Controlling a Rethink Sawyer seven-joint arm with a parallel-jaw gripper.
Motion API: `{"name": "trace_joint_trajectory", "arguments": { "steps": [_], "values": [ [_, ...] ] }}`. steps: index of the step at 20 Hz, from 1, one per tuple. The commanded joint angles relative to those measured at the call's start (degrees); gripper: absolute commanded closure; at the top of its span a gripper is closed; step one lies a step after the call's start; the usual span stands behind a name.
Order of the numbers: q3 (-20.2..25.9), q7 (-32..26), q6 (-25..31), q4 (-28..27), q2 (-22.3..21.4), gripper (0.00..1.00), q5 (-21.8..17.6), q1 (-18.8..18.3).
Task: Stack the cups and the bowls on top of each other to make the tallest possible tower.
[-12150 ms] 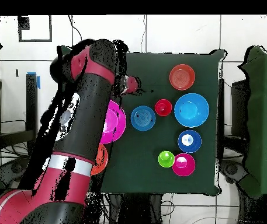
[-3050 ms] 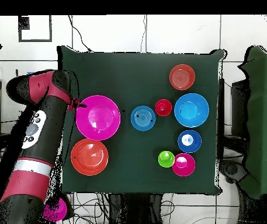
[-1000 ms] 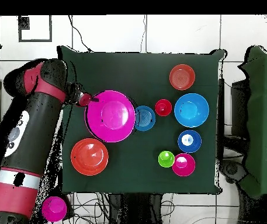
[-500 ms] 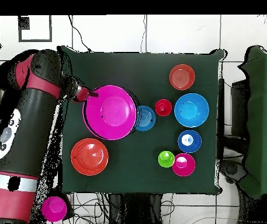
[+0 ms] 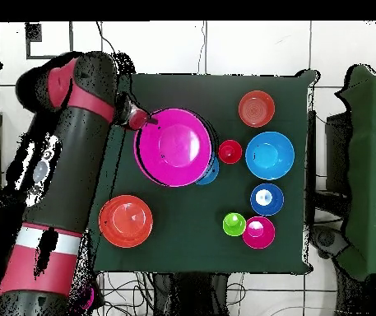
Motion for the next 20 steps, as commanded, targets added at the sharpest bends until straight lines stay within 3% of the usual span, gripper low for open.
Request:
{"name": "trace_joint_trajectory", "arguments": {
  "steps": [1, 10, 20],
  "values": [
    [7.3, -14.7, -5.0, -2.5, 0.8, 1.0, -5.7, -3.9],
    [11.2, -20.6, -8.6, -3.0, -0.2, 1.0, -6.9, -7.4],
    [14.0, -27.3, -7.6, -5.3, -1.3, 1.0, -7.6, -10.8]
  ]
}}
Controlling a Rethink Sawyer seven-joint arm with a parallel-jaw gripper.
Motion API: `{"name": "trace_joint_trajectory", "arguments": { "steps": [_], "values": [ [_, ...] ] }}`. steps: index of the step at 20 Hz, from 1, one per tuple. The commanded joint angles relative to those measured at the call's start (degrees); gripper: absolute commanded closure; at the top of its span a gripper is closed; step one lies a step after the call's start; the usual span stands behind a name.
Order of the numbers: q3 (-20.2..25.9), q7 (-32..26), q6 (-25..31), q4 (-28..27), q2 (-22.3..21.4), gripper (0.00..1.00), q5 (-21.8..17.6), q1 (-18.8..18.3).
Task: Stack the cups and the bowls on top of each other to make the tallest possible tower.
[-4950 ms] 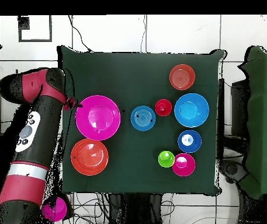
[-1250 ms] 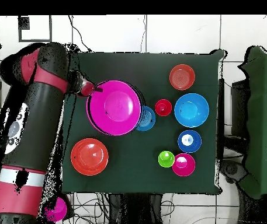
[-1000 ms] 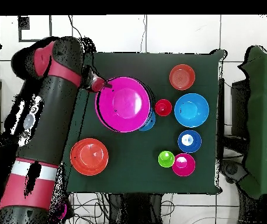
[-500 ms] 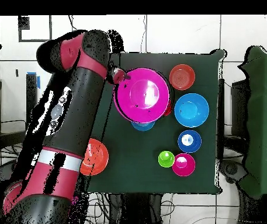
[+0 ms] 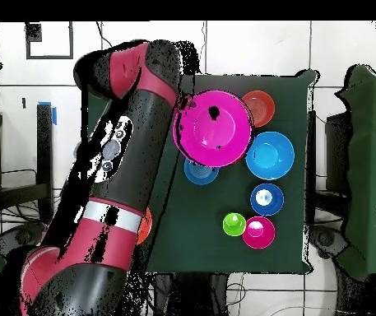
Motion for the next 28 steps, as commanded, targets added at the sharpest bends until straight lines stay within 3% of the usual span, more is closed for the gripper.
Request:
{"name": "trace_joint_trajectory", "arguments": {
  "steps": [1, 16, 28],
  "values": [
    [9.1, -21.9, -0.6, -3.4, -1.1, 1.0, -4.1, -2.5],
    [11.4, -33.4, 2.2, -14.4, 2.0, 1.0, -1.4, -10.3],
    [10.2, -40.6, 10.9, -23.7, 6.0, 1.0, 4.9, -15.2]
  ]
}}
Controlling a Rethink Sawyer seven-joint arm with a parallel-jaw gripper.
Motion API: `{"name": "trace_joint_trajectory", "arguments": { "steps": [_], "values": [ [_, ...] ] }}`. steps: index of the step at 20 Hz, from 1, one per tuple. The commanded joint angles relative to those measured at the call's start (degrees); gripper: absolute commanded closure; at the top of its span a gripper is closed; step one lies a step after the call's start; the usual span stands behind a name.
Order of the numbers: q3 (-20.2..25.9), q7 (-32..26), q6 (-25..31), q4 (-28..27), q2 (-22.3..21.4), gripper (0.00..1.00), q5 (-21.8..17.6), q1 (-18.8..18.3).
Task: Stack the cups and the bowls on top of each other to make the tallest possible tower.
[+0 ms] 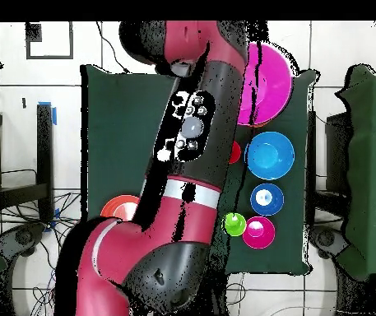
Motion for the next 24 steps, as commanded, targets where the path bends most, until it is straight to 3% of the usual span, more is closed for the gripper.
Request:
{"name": "trace_joint_trajectory", "arguments": {
  "steps": [1, 6, 12, 20, 24],
  "values": [
    [5.2, -21.6, 9.3, -6.5, 4.3, 1.0, 3.2, -2.4],
    [4.4, -19.2, 5.3, -5.8, 5.8, 1.0, 2.6, -2.5],
    [5.5, -15.6, -1.4, 4.6, 2.5, 1.0, -3.0, 1.7],
    [3.7, -15.2, -0.1, 2.2, 3.0, 1.0, -3.6, 1.7],
    [4.5, -15.0, -1.8, 3.8, 2.9, 1.0, -4.1, 2.0]
  ]
}}
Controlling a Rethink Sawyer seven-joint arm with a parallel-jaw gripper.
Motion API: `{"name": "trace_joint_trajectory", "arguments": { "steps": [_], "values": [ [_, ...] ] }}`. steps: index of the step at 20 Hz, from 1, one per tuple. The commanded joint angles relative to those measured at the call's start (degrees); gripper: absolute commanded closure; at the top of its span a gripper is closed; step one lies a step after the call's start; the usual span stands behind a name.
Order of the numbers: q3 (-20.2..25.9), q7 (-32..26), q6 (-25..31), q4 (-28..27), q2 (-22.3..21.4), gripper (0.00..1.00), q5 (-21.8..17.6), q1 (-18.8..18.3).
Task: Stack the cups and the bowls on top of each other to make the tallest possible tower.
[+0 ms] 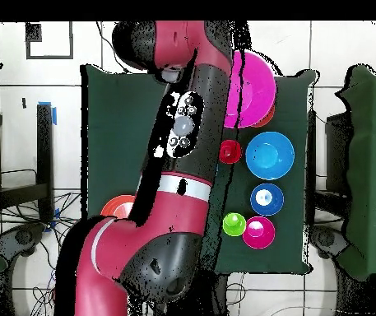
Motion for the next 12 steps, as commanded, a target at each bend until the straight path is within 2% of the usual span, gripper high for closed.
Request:
{"name": "trace_joint_trajectory", "arguments": {
  "steps": [1, 12],
  "values": [
    [3.8, -11.6, -3.4, 4.1, 0.6, 1.0, -5.2, 0.5],
    [2.1, -14.3, -3.5, -0.3, 3.2, 1.0, -5.3, -1.6]
  ]
}}
